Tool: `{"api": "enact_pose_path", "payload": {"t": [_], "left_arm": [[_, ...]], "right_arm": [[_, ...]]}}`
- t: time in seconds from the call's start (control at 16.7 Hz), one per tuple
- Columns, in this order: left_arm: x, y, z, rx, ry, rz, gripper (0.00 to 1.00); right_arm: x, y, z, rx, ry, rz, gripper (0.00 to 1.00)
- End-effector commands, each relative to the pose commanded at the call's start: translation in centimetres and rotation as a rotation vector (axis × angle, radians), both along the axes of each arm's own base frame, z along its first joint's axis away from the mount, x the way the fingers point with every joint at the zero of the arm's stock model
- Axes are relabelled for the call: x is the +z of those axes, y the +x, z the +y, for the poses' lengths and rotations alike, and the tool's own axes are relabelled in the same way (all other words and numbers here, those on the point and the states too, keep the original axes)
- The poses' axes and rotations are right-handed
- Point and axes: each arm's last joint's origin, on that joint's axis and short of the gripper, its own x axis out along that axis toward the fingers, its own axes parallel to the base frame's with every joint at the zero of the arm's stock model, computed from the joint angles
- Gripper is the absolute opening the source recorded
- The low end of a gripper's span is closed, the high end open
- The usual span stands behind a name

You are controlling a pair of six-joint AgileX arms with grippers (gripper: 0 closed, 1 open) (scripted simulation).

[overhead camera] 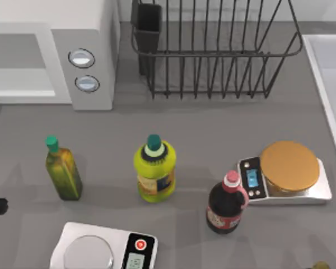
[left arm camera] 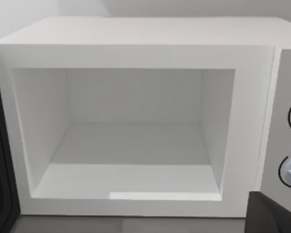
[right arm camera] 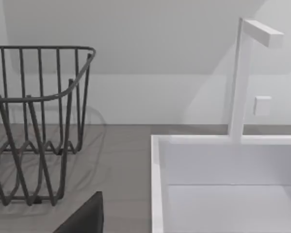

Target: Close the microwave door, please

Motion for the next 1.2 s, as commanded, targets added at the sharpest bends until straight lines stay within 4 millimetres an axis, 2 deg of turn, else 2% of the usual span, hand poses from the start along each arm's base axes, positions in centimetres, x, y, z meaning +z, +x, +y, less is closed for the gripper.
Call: {"api": "enact_pose_path", "payload": {"t": [0.36, 0.9, 1.2], "left_arm": [[0.0, 0.0, 0.0, 0.000, 0.000, 0.000, 0.00], [0.0, -0.4, 1.1, 0.000, 0.000, 0.000, 0.00], [-0.4, 0.1, 1.5, -0.001, -0.002, 0.013, 0.00]], "right_arm": [[0.0, 0.0, 0.0, 0.000, 0.000, 0.000, 1.00], [0.0, 0.0, 0.0, 0.000, 0.000, 0.000, 1.00], [0.0, 0.0, 0.0, 0.000, 0.000, 0.000, 1.00]]}}
